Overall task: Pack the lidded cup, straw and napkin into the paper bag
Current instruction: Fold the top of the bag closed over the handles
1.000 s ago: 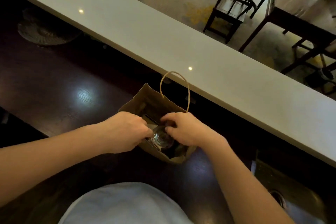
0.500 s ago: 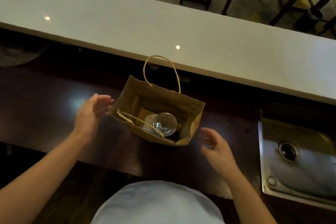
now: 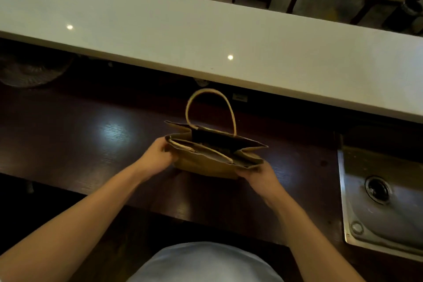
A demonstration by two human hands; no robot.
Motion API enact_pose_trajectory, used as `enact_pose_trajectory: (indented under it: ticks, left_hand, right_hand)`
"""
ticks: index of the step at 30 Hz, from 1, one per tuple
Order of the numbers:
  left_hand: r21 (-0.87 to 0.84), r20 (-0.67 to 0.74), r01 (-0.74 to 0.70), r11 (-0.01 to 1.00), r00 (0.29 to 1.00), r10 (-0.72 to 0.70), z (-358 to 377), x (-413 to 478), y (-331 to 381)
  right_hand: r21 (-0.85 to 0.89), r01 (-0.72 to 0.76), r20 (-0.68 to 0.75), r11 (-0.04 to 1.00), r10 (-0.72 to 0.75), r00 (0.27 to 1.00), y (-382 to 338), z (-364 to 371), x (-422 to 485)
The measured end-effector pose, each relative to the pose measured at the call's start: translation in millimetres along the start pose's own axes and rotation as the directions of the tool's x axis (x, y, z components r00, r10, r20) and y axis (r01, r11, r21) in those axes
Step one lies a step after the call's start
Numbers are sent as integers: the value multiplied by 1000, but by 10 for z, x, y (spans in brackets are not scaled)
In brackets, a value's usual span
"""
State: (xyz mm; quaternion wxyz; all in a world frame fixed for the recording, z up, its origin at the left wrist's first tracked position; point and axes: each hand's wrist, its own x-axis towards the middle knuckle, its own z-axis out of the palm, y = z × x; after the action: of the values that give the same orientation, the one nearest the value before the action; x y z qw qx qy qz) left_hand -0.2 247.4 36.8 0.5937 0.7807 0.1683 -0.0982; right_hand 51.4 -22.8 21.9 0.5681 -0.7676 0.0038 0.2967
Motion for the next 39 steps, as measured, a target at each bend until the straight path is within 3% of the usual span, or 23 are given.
enact_pose_trajectory:
  ticks: [3, 7, 11, 17, 20, 22, 26, 29, 31, 37, 39]
  left_hand:
    - [3, -17, -90, 996, 996, 90, -74, -63, 90]
    - [-22, -72, -199, 980, 978, 197, -154, -159, 267]
    - [-36, -156, -320, 947, 938, 311, -284, -262, 447]
    - [254, -113, -322, 912, 927, 359, -306, -426, 588]
    - [451, -123, -425, 785, 841, 527, -242, -486, 706]
    - [552, -18, -483, 680, 808, 589, -184, -482, 795]
    - [744, 231, -419, 520, 892, 388, -7, -413, 1013]
    - [907, 264, -315, 278, 942, 207, 114, -376, 1148]
    - [944, 250, -272, 189, 959, 132, 165, -387, 1178]
    - [972, 196, -204, 115, 977, 81, 65, -489, 1213]
    - [974, 180, -185, 134, 983, 49, 17, -526, 1202]
  right_hand:
    - [-20, 153, -16, 988, -153, 988, -124, -108, -19]
    - [-38, 382, -66, 924, -383, 921, -354, -185, -103]
    - [-52, 464, -120, 884, -467, 876, -470, -279, -205]
    - [-171, 503, -147, 847, -527, 837, -545, -374, -314]
    - [-329, 548, -86, 769, -602, 794, -694, -340, -368]
    - [-388, 567, -11, 727, -618, 786, -829, -264, -390]
    - [-573, 537, 102, 619, -596, 796, -965, -122, -341]
    - [-690, 497, 162, 526, -557, 815, -1016, -15, -340]
    - [-749, 471, 203, 466, -514, 833, -1039, 35, -360]
    - [-744, 478, 265, 466, -452, 852, -1036, 29, -434]
    - [-738, 467, 272, 487, -418, 867, -1040, 39, -456]
